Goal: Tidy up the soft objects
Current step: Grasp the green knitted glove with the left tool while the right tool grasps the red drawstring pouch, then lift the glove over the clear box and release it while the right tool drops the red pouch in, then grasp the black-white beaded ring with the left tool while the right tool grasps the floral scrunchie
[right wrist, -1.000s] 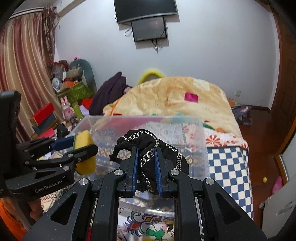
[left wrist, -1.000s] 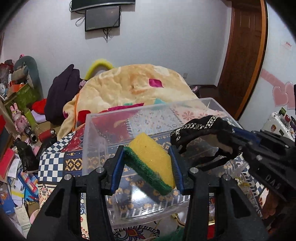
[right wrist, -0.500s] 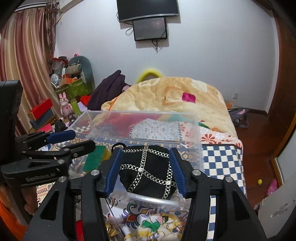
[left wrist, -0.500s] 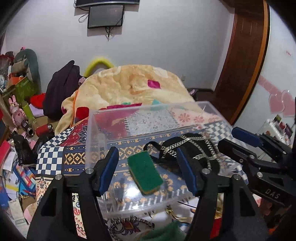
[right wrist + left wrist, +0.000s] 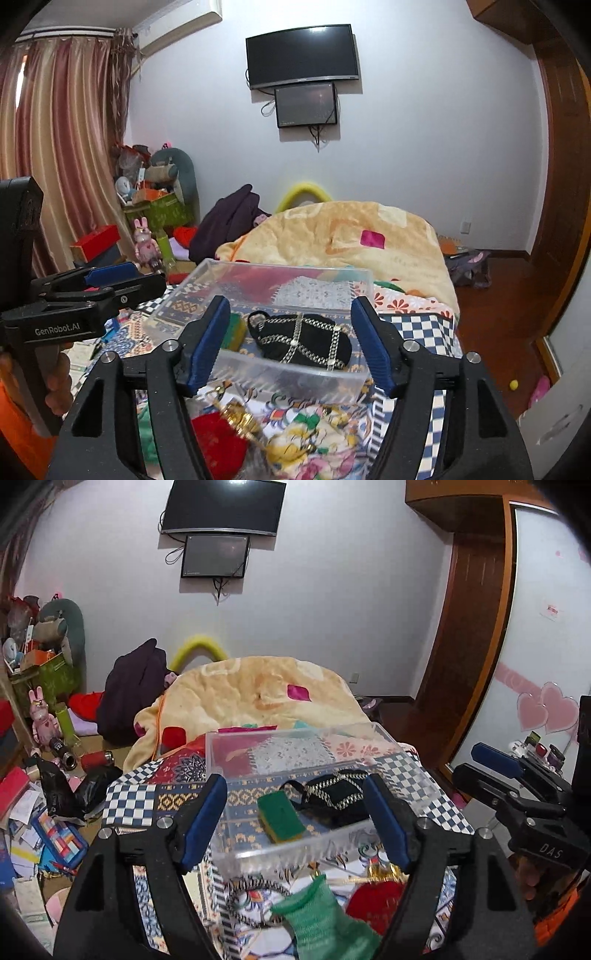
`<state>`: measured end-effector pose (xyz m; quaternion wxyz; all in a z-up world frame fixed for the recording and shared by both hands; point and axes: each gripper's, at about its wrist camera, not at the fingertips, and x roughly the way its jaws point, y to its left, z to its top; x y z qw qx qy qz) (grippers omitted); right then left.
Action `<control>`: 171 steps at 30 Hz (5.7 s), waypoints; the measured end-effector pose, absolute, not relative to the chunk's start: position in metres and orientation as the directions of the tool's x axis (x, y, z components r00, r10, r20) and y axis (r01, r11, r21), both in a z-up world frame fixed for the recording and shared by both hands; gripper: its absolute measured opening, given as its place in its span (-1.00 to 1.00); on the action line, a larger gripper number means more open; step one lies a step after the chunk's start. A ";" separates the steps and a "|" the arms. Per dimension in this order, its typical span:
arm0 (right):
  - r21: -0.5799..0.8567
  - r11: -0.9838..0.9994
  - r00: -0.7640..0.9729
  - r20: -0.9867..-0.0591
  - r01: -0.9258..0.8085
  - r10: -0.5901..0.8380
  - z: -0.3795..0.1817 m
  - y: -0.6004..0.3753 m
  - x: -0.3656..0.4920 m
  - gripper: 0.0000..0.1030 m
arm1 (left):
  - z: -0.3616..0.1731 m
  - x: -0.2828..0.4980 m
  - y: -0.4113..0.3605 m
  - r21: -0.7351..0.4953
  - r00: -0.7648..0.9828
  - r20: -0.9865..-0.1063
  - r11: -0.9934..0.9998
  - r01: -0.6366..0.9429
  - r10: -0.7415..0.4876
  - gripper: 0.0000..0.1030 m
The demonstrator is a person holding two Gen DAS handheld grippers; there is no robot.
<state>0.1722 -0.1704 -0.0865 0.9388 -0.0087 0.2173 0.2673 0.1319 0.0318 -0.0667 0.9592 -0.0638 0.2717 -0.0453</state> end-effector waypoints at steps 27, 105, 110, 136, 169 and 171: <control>0.220 0.792 0.556 -0.606 -0.570 0.569 -0.171 -0.148 0.164 0.21 | -0.164 0.099 0.015 -0.242 0.687 -0.691 0.967 0.075 -0.226 0.14; 0.101 0.842 0.780 -0.330 -0.531 0.532 -0.069 -0.141 0.196 -0.56 | -0.066 0.154 0.046 -0.104 0.877 -0.476 0.995 0.012 -0.060 -0.79; 0.083 0.828 0.742 -0.401 -0.554 0.537 -0.087 -0.125 0.205 -0.56 | -0.084 0.168 0.039 -0.086 0.845 -0.533 0.996 -0.006 -0.041 -0.79; -0.004 0.821 0.669 -0.582 -0.571 0.462 -0.124 -0.110 0.211 0.10 | -0.126 0.204 0.039 -0.079 0.756 -0.652 0.997 -0.002 -0.050 -0.08; 0.100 0.833 0.634 -0.602 -0.543 0.485 -0.161 -0.155 0.164 0.42 | -0.163 0.120 0.080 -0.131 0.700 -0.713 0.988 -0.077 -0.040 0.21; 0.109 0.828 0.615 -0.617 -0.551 0.491 -0.166 -0.152 0.166 0.21 | -0.171 0.122 0.082 -0.132 0.689 -0.724 0.988 -0.081 -0.040 0.12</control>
